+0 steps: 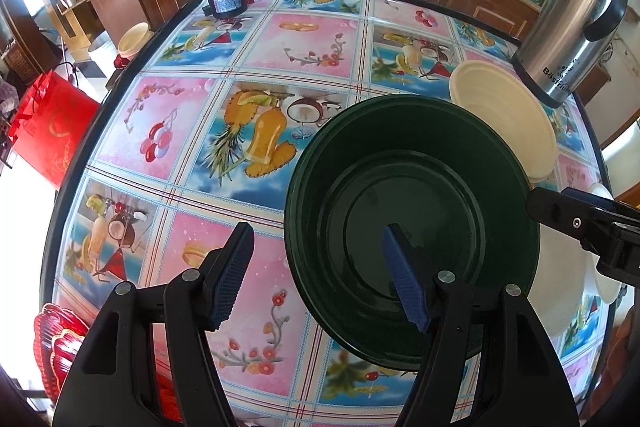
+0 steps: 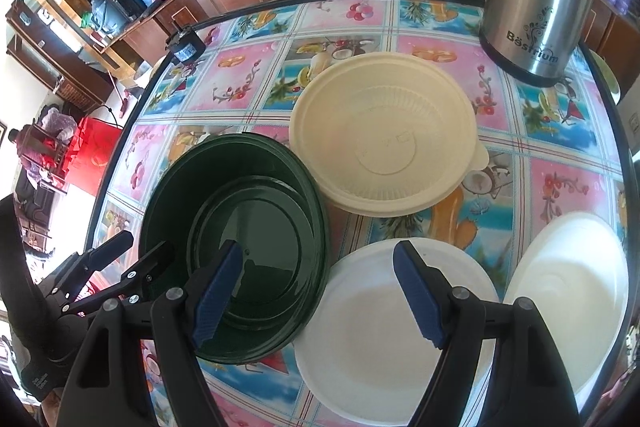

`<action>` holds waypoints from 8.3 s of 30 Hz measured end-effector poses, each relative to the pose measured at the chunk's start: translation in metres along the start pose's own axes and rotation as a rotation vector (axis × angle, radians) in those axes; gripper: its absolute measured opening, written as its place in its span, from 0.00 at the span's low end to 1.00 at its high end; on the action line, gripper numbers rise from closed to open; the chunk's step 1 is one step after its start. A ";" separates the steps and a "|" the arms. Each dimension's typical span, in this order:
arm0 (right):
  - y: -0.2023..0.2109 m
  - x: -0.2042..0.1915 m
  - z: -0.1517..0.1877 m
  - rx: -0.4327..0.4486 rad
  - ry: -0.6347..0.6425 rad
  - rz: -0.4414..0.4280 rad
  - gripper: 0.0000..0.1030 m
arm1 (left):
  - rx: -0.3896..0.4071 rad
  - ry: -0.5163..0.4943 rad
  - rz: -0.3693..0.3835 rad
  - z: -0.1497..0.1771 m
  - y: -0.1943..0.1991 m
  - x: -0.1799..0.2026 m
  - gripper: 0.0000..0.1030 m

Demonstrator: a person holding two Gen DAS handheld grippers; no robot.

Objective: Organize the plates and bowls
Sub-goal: 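Move both grippers toward the rim of the dark green basin, then close the left gripper on the green basin rim while the right gripper also clamps it, then lift the green basin with both grippers and carry it over the red plates, then lower the green basin onto the red plates and open both grippers, then move both grippers toward the rim of the cream plastic bowl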

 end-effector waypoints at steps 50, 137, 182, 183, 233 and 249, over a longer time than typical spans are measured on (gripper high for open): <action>-0.002 -0.010 0.013 -0.009 -0.018 -0.013 0.11 | -0.044 -0.005 0.059 0.009 -0.003 -0.014 0.24; 0.006 -0.274 0.161 -0.156 0.159 -0.168 0.14 | -0.095 0.131 -0.051 0.153 0.130 -0.284 0.11; 0.049 -0.238 0.124 -0.033 0.110 -0.140 0.56 | 0.107 0.055 -0.018 0.069 0.160 -0.210 0.67; 0.050 -0.232 0.123 -0.029 0.106 -0.129 0.56 | 0.108 0.045 -0.005 0.065 0.158 -0.201 0.67; 0.099 0.025 0.106 0.035 -0.235 0.099 0.68 | 0.023 -0.212 0.248 0.034 0.086 0.088 0.66; 0.091 0.062 0.099 0.028 -0.276 0.107 0.69 | 0.005 -0.210 0.237 0.026 0.060 0.112 0.66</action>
Point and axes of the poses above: each gripper's, at about its wrist camera, not at the fingertips, and y roughly against the way its jaws point, x to its right, z to its underside, the point moved 9 cm from there along -y, roughly the way its jaws point, and after that the axes turned 11 degrees about x, right-handed, at the moved point
